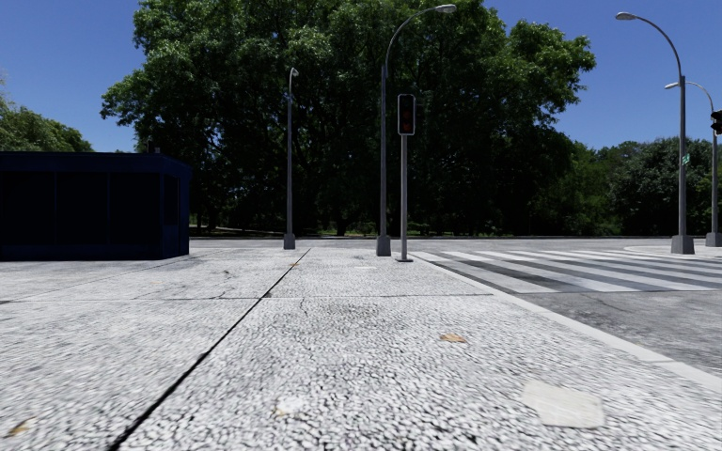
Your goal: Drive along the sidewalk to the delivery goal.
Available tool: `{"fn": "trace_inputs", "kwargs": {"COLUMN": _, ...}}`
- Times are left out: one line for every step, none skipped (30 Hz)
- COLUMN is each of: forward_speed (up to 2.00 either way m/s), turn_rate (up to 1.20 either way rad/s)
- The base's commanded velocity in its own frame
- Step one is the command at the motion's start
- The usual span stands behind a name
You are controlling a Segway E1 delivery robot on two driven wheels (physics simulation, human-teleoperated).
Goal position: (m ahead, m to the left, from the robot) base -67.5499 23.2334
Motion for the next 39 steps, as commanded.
{"fn": "trace_inputs", "kwargs": {"forward_speed": 0.00, "turn_rate": 0.00}}
{"fn": "trace_inputs", "kwargs": {"forward_speed": 0.00, "turn_rate": 0.00}}
{"fn": "trace_inputs", "kwargs": {"forward_speed": 0.00, "turn_rate": 0.00}}
{"fn": "trace_inputs", "kwargs": {"forward_speed": 0.00, "turn_rate": 0.00}}
{"fn": "trace_inputs", "kwargs": {"forward_speed": 0.00, "turn_rate": 0.00}}
{"fn": "trace_inputs", "kwargs": {"forward_speed": 0.00, "turn_rate": 0.00}}
{"fn": "trace_inputs", "kwargs": {"forward_speed": 0.00, "turn_rate": 0.00}}
{"fn": "trace_inputs", "kwargs": {"forward_speed": 0.00, "turn_rate": 0.00}}
{"fn": "trace_inputs", "kwargs": {"forward_speed": 0.00, "turn_rate": 0.00}}
{"fn": "trace_inputs", "kwargs": {"forward_speed": 0.00, "turn_rate": 0.00}}
{"fn": "trace_inputs", "kwargs": {"forward_speed": 0.00, "turn_rate": 0.00}}
{"fn": "trace_inputs", "kwargs": {"forward_speed": 0.00, "turn_rate": 0.00}}
{"fn": "trace_inputs", "kwargs": {"forward_speed": 0.00, "turn_rate": 0.00}}
{"fn": "trace_inputs", "kwargs": {"forward_speed": 0.00, "turn_rate": 0.00}}
{"fn": "trace_inputs", "kwargs": {"forward_speed": 0.00, "turn_rate": 0.00}}
{"fn": "trace_inputs", "kwargs": {"forward_speed": 0.00, "turn_rate": 0.00}}
{"fn": "trace_inputs", "kwargs": {"forward_speed": 0.00, "turn_rate": 0.00}}
{"fn": "trace_inputs", "kwargs": {"forward_speed": 0.00, "turn_rate": 0.00}}
{"fn": "trace_inputs", "kwargs": {"forward_speed": 0.00, "turn_rate": 0.00}}
{"fn": "trace_inputs", "kwargs": {"forward_speed": 0.00, "turn_rate": 0.00}}
{"fn": "trace_inputs", "kwargs": {"forward_speed": 0.00, "turn_rate": 0.00}}
{"fn": "trace_inputs", "kwargs": {"forward_speed": 0.00, "turn_rate": 0.00}}
{"fn": "trace_inputs", "kwargs": {"forward_speed": 0.00, "turn_rate": 0.00}}
{"fn": "trace_inputs", "kwargs": {"forward_speed": 0.00, "turn_rate": 0.00}}
{"fn": "trace_inputs", "kwargs": {"forward_speed": 0.00, "turn_rate": 0.00}}
{"fn": "trace_inputs", "kwargs": {"forward_speed": 0.00, "turn_rate": 0.00}}
{"fn": "trace_inputs", "kwargs": {"forward_speed": 0.00, "turn_rate": 0.00}}
{"fn": "trace_inputs", "kwargs": {"forward_speed": 0.00, "turn_rate": 0.00}}
{"fn": "trace_inputs", "kwargs": {"forward_speed": 0.00, "turn_rate": 0.00}}
{"fn": "trace_inputs", "kwargs": {"forward_speed": 0.00, "turn_rate": 0.00}}
{"fn": "trace_inputs", "kwargs": {"forward_speed": 0.00, "turn_rate": 0.00}}
{"fn": "trace_inputs", "kwargs": {"forward_speed": 0.00, "turn_rate": 0.07}}
{"fn": "trace_inputs", "kwargs": {"forward_speed": 0.00, "turn_rate": 0.07}}
{"fn": "trace_inputs", "kwargs": {"forward_speed": 0.00, "turn_rate": 0.10}}
{"fn": "trace_inputs", "kwargs": {"forward_speed": 0.00, "turn_rate": 0.14}}
{"fn": "trace_inputs", "kwargs": {"forward_speed": 0.00, "turn_rate": 0.19}}
{"fn": "trace_inputs", "kwargs": {"forward_speed": 0.00, "turn_rate": 0.19}}
{"fn": "trace_inputs", "kwargs": {"forward_speed": 0.00, "turn_rate": 0.23}}
{"fn": "trace_inputs", "kwargs": {"forward_speed": 0.00, "turn_rate": 0.25}}
